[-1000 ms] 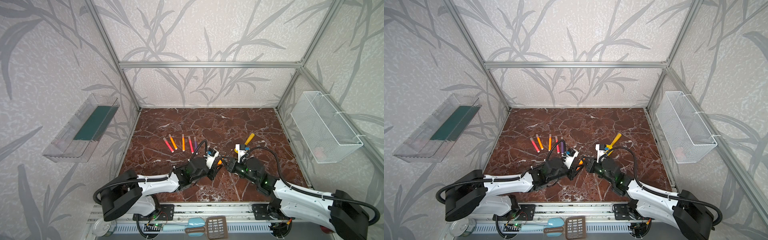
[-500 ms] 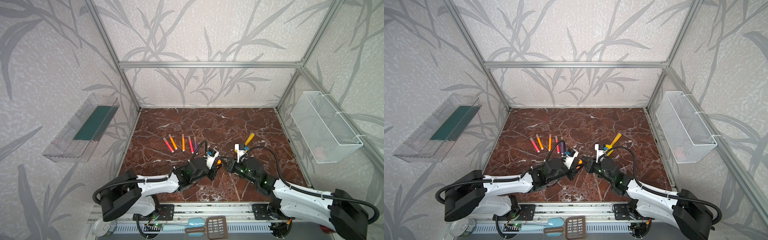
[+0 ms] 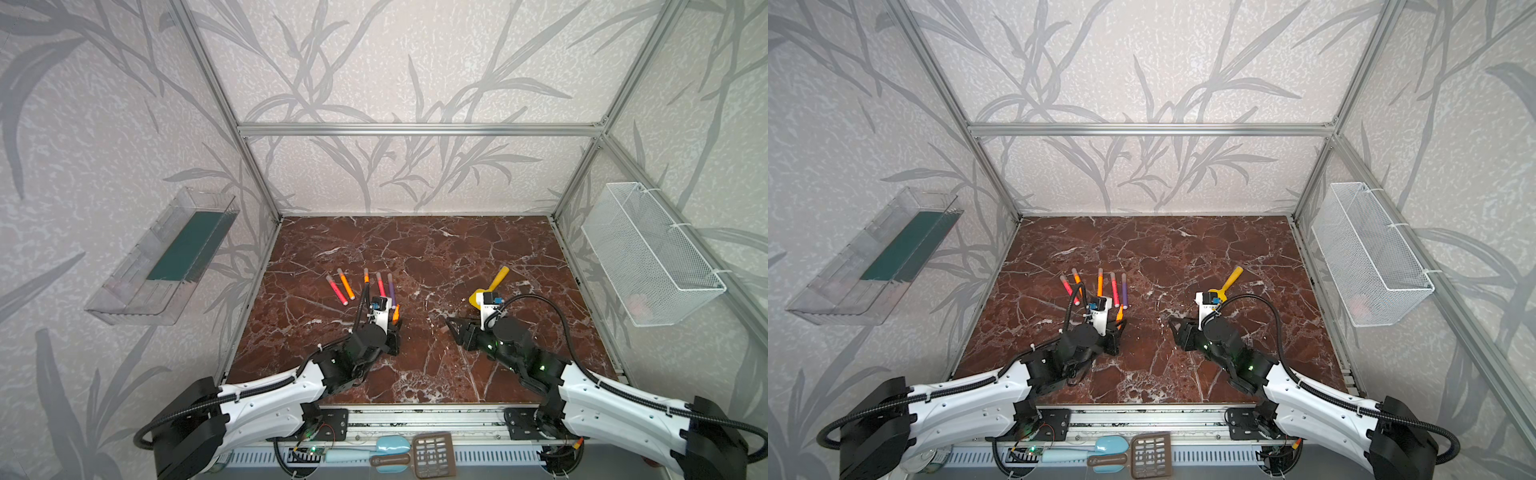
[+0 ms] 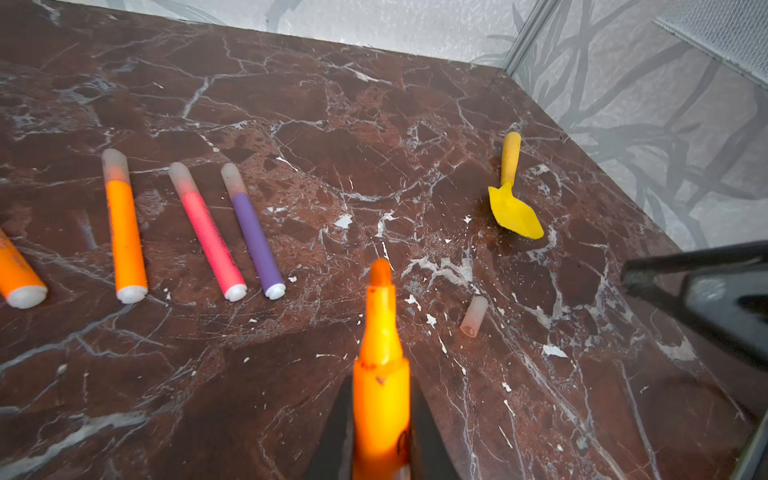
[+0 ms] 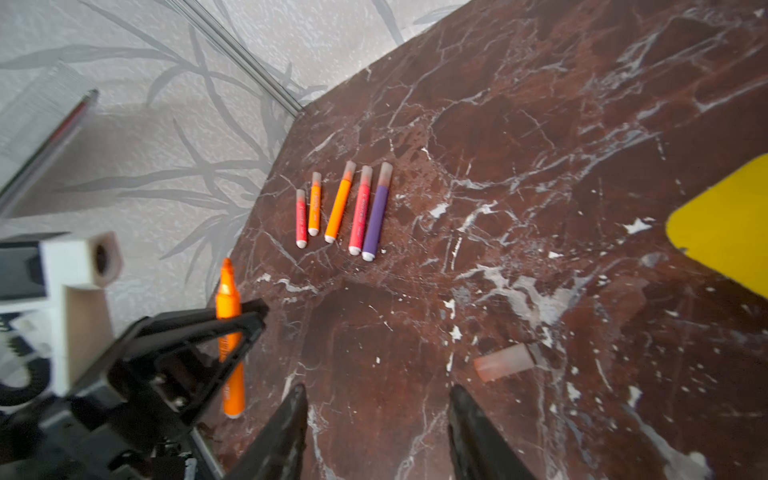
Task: Insert the pens into the pen caps
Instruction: 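Move the right gripper down over the pale cap while the left holds the marker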
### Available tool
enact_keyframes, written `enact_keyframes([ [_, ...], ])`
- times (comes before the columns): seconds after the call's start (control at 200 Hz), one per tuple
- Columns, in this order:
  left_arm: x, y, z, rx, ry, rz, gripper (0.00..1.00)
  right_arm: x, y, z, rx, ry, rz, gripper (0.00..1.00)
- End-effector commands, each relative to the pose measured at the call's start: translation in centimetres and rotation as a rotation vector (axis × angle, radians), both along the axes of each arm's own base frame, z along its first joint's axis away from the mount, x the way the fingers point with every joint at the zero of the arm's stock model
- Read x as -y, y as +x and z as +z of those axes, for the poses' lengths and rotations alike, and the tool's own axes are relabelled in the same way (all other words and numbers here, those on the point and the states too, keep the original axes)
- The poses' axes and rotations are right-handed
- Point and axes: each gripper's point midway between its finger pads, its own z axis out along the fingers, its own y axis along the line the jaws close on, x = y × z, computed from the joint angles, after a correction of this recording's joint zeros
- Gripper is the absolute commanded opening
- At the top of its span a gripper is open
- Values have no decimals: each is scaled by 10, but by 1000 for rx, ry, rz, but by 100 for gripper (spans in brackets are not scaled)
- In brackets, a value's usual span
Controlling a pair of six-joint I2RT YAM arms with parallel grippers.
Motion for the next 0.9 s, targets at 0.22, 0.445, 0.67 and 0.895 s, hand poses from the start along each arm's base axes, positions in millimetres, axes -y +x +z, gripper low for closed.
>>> enact_keyframes([
  [0.22, -21, 0, -17, -37, 24, 91, 0, 15, -6, -68, -119, -208, -19, 54],
  [0.445, -18, 0, -15, -41, 18, 81, 0, 5, -1, -82, -154, -258, 4, 54],
  [0.67, -18, 1, -16, -33, 13, 83, 0, -2, 4, -92, -170, -289, 13, 55],
  [0.895, -16, 2, -15, -30, 33, 76, 0, -11, 9, -100, -189, -314, 27, 55],
])
